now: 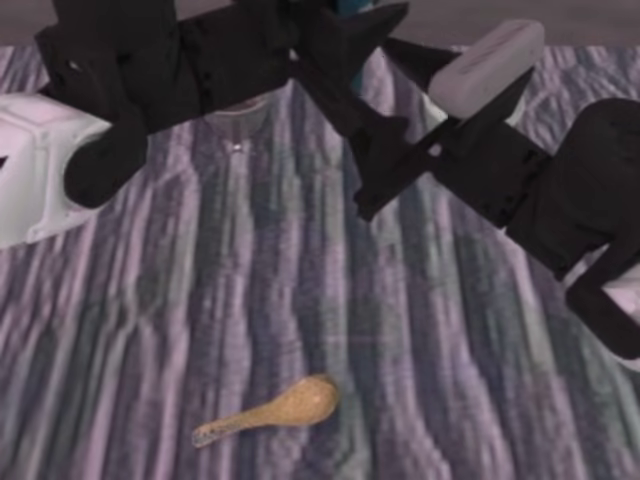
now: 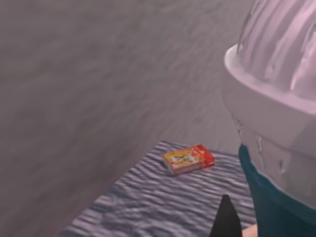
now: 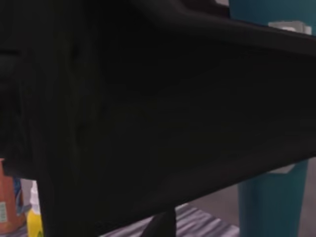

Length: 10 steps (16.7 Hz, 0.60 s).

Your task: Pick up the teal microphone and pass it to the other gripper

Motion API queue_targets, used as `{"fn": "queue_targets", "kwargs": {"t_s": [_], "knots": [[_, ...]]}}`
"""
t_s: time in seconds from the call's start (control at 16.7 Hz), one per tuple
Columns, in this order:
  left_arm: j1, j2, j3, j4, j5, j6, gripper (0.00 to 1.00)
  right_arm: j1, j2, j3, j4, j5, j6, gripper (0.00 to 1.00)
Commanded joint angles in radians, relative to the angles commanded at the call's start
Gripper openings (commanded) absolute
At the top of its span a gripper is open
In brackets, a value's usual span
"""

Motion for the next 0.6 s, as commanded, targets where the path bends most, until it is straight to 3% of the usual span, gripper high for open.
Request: {"fn": "queue_targets", "kwargs": {"t_s": [0.6], "knots": [[0.002, -0.004, 0.002, -0.001, -0.001, 0.003, 0.0, -0.003, 0.001, -0.005, 0.0, 0.001, -0.002, 1.0]]}}
